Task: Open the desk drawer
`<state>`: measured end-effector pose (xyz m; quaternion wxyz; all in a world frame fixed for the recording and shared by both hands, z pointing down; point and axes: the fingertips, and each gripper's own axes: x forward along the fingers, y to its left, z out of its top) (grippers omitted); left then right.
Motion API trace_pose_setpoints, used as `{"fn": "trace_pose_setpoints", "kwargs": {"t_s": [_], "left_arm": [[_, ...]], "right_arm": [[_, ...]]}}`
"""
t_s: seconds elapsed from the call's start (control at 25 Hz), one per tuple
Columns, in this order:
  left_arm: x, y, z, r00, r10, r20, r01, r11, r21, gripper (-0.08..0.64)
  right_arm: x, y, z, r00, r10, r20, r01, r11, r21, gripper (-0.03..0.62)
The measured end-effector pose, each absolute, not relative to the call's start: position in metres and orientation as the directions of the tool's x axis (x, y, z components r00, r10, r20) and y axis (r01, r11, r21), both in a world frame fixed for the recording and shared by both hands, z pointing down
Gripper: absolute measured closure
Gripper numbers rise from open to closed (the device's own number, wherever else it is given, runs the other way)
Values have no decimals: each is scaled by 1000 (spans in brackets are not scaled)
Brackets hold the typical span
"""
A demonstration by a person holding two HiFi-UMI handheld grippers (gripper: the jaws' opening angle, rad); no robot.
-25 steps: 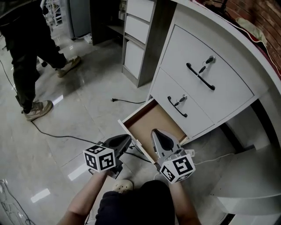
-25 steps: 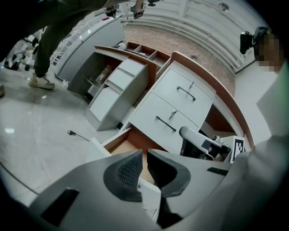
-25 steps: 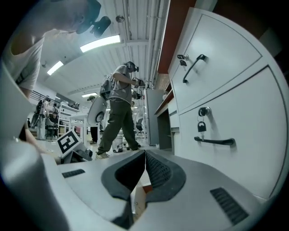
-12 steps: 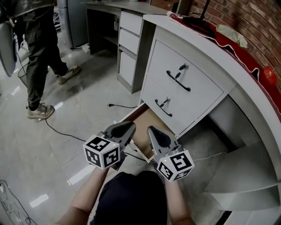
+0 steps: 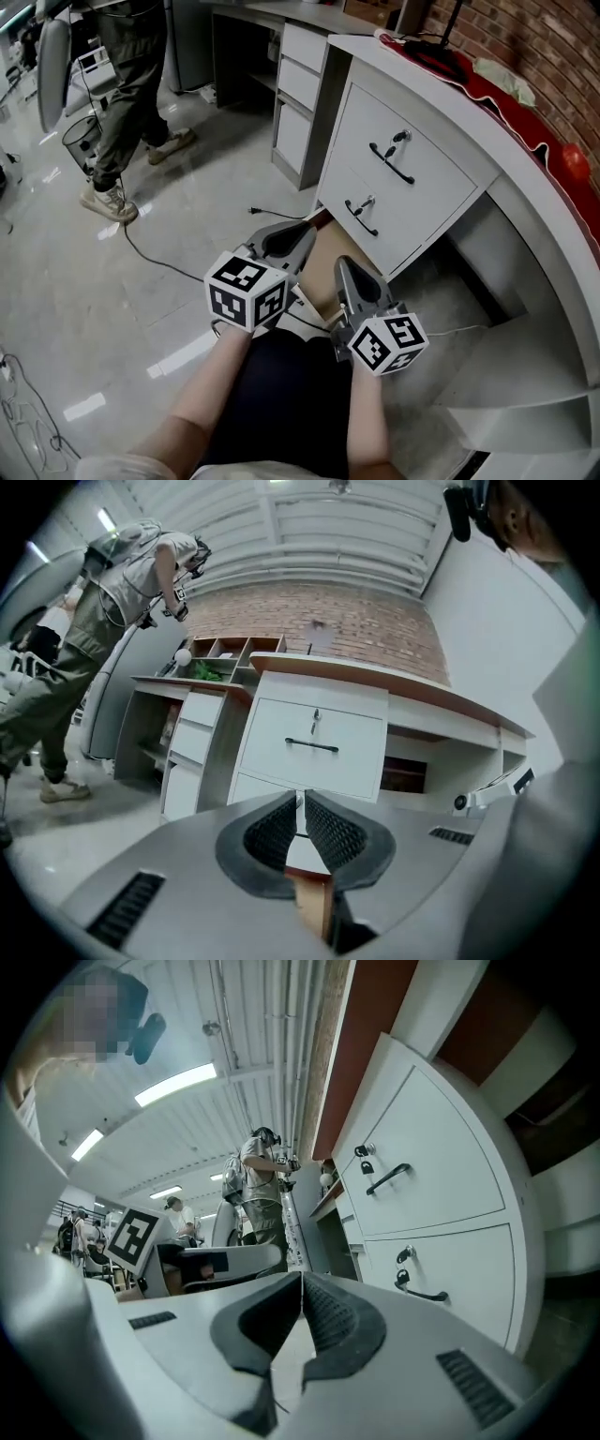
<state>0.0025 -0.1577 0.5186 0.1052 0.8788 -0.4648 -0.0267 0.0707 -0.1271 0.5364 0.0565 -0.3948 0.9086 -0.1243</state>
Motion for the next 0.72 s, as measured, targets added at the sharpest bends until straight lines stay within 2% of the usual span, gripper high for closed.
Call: {"fn": "trace_pose_setpoints", "kwargs": {"t_s": [0.44,0.72], "left_arm": [[5,-154,517,570,-819,60,-818,-559,140,529],[4,-155,519,575,-816,55,-813,-563,150,529]], "right_arm": [[69,-130,534,-688,-726,-17,-695,665,-273,574],[68,-131,534,-693,-720,-15,-691,671,-268,574]]}}
